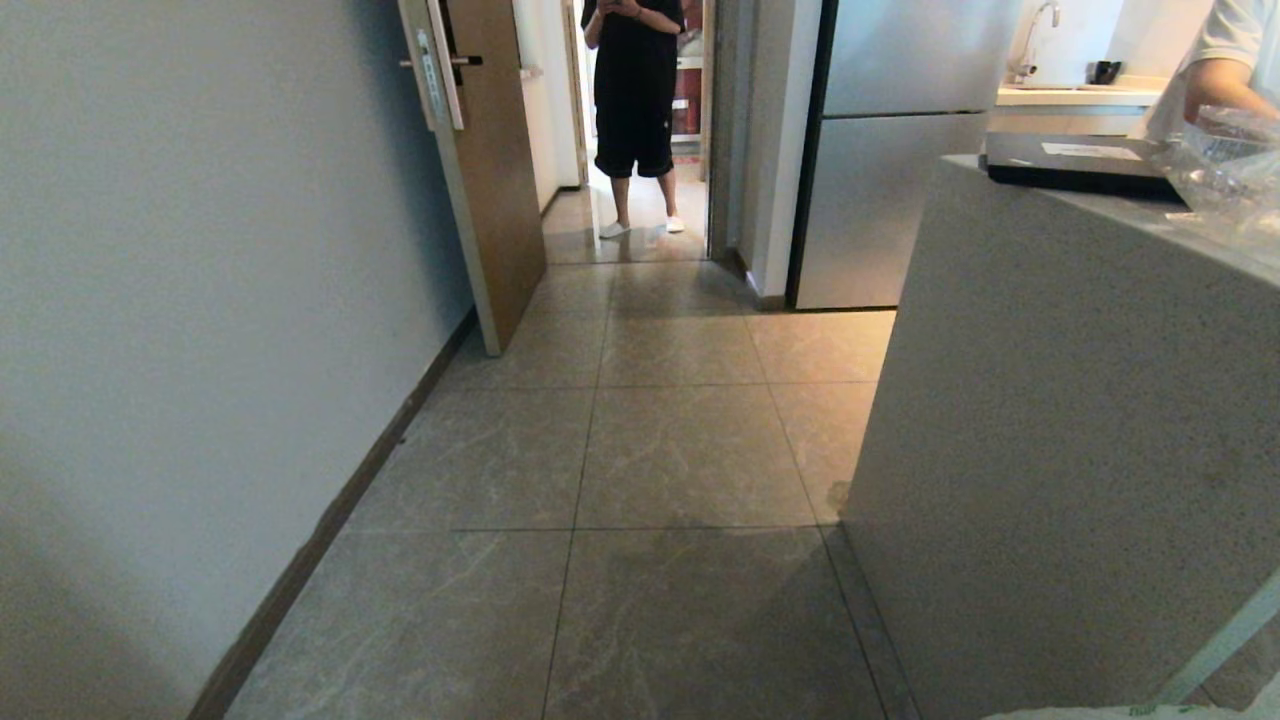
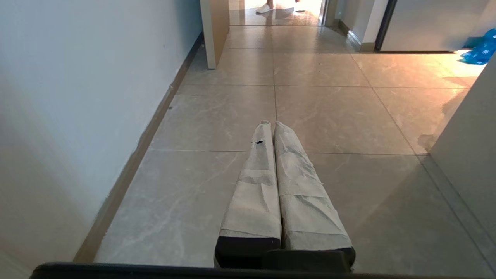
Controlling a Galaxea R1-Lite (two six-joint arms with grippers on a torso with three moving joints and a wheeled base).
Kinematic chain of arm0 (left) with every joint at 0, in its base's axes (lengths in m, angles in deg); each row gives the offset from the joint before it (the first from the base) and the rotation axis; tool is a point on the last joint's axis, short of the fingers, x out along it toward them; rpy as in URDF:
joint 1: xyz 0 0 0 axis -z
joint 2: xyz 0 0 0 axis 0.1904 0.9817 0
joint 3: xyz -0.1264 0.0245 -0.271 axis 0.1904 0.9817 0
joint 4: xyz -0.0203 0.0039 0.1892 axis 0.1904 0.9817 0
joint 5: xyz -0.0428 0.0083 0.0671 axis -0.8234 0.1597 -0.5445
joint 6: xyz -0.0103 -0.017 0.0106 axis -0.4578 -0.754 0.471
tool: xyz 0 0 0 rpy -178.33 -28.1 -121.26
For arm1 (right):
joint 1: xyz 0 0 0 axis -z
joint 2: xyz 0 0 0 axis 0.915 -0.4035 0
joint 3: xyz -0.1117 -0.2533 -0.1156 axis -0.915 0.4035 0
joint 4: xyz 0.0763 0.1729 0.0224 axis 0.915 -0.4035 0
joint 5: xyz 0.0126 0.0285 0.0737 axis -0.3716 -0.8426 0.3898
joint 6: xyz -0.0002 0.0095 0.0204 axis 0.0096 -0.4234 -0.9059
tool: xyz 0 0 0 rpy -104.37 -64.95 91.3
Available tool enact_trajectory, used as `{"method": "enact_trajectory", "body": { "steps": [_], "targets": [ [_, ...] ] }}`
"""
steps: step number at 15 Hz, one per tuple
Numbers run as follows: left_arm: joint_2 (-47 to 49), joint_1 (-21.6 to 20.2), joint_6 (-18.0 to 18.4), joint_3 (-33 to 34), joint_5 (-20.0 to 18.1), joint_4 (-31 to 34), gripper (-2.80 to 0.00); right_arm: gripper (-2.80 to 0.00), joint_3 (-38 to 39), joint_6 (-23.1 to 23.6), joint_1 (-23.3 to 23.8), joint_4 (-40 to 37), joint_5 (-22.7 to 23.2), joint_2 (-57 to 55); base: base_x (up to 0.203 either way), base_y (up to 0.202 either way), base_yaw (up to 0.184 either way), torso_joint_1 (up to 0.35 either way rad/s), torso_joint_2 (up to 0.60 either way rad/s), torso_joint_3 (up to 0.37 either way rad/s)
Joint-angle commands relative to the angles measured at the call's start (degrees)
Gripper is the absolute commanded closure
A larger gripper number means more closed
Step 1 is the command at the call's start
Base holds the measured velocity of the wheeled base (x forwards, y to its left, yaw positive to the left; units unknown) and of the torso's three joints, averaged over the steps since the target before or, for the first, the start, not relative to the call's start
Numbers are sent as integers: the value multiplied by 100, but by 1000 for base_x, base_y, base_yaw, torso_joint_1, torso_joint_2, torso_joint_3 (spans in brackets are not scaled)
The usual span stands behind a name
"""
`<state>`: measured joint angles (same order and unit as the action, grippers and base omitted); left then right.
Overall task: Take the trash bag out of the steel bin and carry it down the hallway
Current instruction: Put the trash bag at the door
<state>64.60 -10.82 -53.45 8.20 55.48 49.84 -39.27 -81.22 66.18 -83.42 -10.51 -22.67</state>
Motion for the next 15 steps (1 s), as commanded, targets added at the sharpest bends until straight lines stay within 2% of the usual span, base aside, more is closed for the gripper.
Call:
{"method": "enact_trajectory", "body": {
  "steps": [1, 4, 15],
  "targets": [
    [-2, 2, -2, 1, 0, 0, 0, 0, 0, 2, 2, 2, -2, -9, 0, 0, 0, 0, 0, 0],
    [-2, 2, -11, 1, 0, 0, 0, 0, 0, 2, 2, 2, -2, -9, 21, 0, -1, 1, -1, 1],
    [-2, 2, -20, 1, 0, 1, 0, 0, 0, 2, 2, 2, -2, -9, 187, 0, 1, 2, 3, 2]
  ]
}}
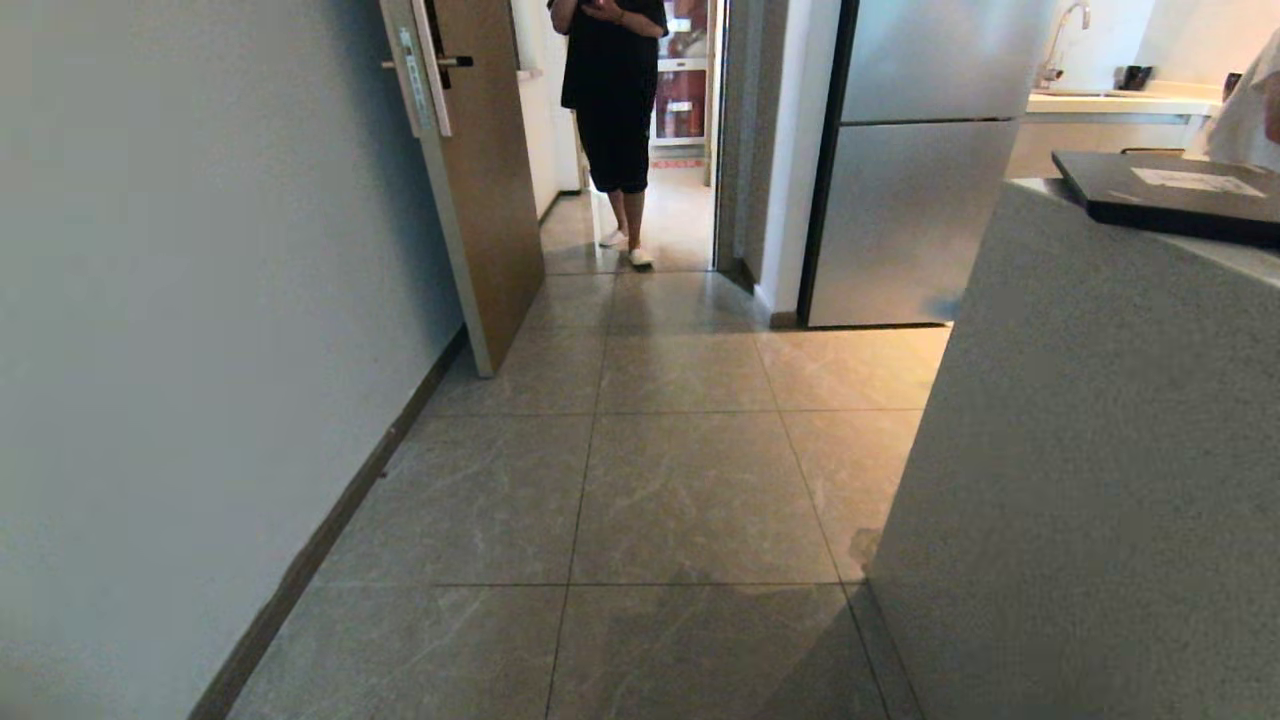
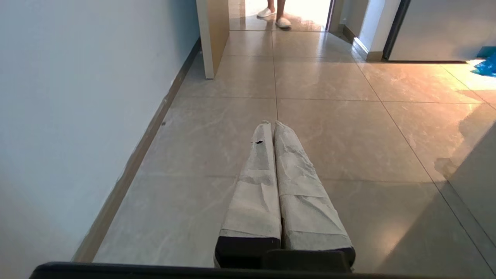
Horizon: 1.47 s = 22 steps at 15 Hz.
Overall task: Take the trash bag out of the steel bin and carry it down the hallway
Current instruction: Put the trash bag at the door
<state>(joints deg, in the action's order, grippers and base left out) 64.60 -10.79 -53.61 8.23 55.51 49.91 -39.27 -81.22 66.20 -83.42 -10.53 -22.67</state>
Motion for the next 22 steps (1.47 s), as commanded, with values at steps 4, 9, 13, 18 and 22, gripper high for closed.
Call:
{"method": "enact_trajectory", "body": {
  "steps": [4, 9, 13, 18, 22],
  "targets": [
    [-2, -1, -3, -1, -2, -6, 0, 0, 0, 2, 0, 2, 1, -9, 188, 0, -3, 4, 2, 4],
    [-2, -1, -3, -1, -2, 2, 0, 0, 0, 2, 0, 2, 1, -9, 190, 0, 1, 2, 1, 3],
    [-2, -1, -3, -1, -2, -6, 0, 0, 0, 2, 0, 2, 1, -9, 190, 0, 1, 4, 1, 3],
    [-2, -1, -3, -1, -2, -6, 0, 0, 0, 2, 0, 2, 1, -9, 191, 0, 2, 2, 3, 2],
    [-2, -1, -3, -1, -2, -4, 0, 0, 0, 2, 0, 2, 1, -9, 190, 0, 0, 2, 3, 3]
  ]
}}
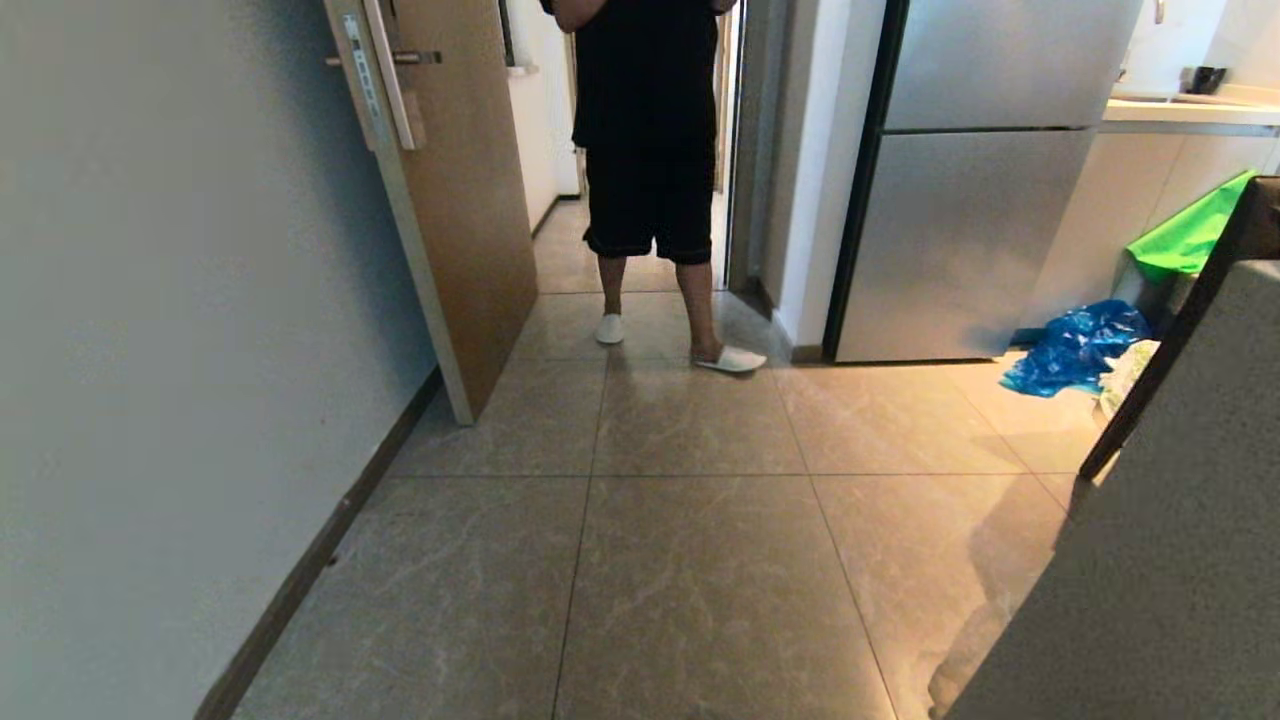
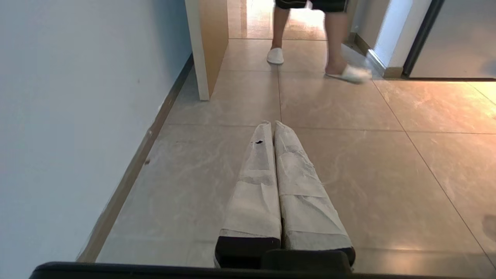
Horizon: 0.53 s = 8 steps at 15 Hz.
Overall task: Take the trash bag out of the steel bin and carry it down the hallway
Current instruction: Put the trash bag at the door
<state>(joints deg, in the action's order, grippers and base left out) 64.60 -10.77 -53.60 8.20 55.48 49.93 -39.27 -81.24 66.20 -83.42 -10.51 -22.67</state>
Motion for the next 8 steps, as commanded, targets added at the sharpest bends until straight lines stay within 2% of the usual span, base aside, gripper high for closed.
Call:
{"method": "enact_trajectory", "body": {
  "steps": [1, 8],
  "targets": [
    [-2, -3, -4, 1, 0, -3, 0, 0, 0, 4, 0, 2, -2, -9, 190, 0, 3, -2, 2, 2],
    [-2, -3, -7, 3, 0, -6, 0, 0, 0, 4, 0, 2, -2, -9, 189, 0, 1, 2, 3, 3]
  ]
}}
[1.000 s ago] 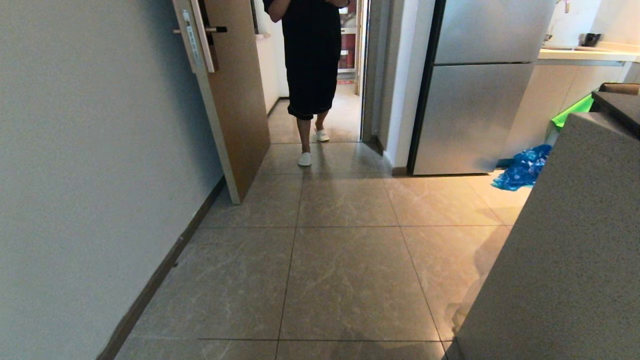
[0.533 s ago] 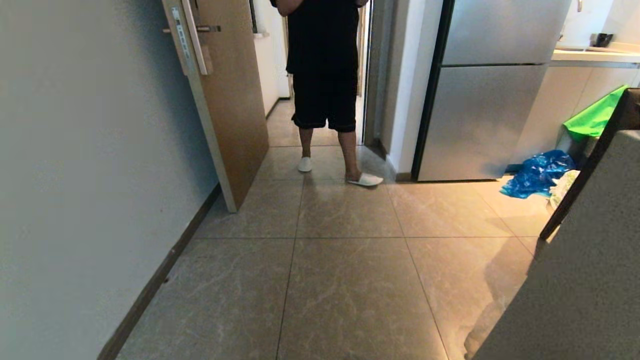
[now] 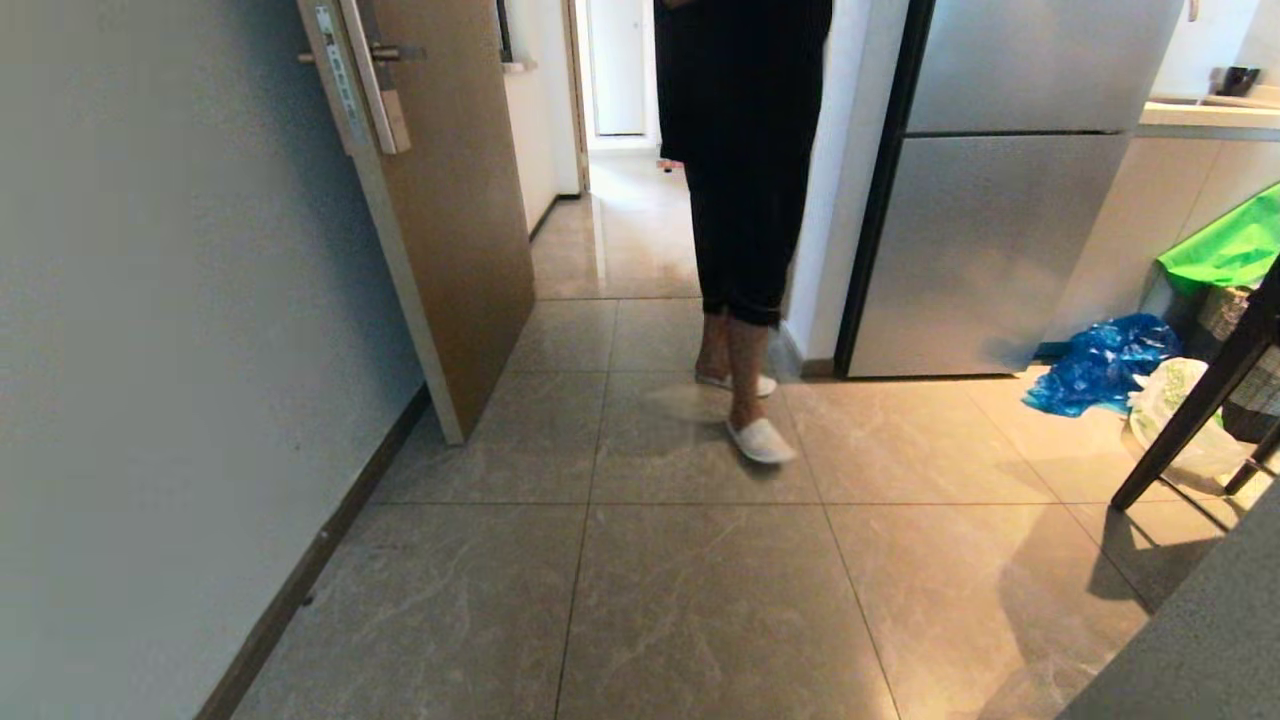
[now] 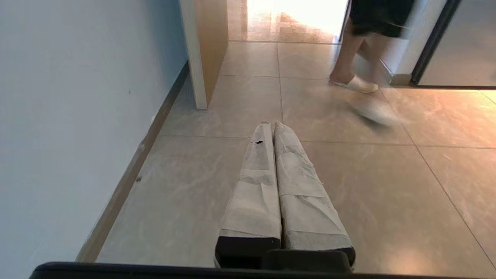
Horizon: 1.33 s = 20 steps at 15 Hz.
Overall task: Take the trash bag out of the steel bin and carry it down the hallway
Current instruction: Put the trash bag at the door
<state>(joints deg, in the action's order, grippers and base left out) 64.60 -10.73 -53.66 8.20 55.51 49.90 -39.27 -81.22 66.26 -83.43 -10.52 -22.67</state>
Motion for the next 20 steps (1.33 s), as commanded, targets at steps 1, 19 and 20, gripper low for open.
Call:
{"method": "enact_trajectory", "body": {
  "steps": [1, 19, 20],
  "targets": [
    [-2, -7, 2, 1, -3, 3, 0, 0, 0, 2, -6, 3, -1, -9, 198, 0, -2, 7, -2, 2],
    [-2, -7, -7, 8, -3, 3, 0, 0, 0, 2, -6, 3, -1, -9, 193, 0, 1, 3, 3, 3],
    [-2, -7, -7, 9, -3, 3, 0, 0, 0, 2, -6, 3, -1, -9, 193, 0, 1, 2, 4, 2]
  ]
}}
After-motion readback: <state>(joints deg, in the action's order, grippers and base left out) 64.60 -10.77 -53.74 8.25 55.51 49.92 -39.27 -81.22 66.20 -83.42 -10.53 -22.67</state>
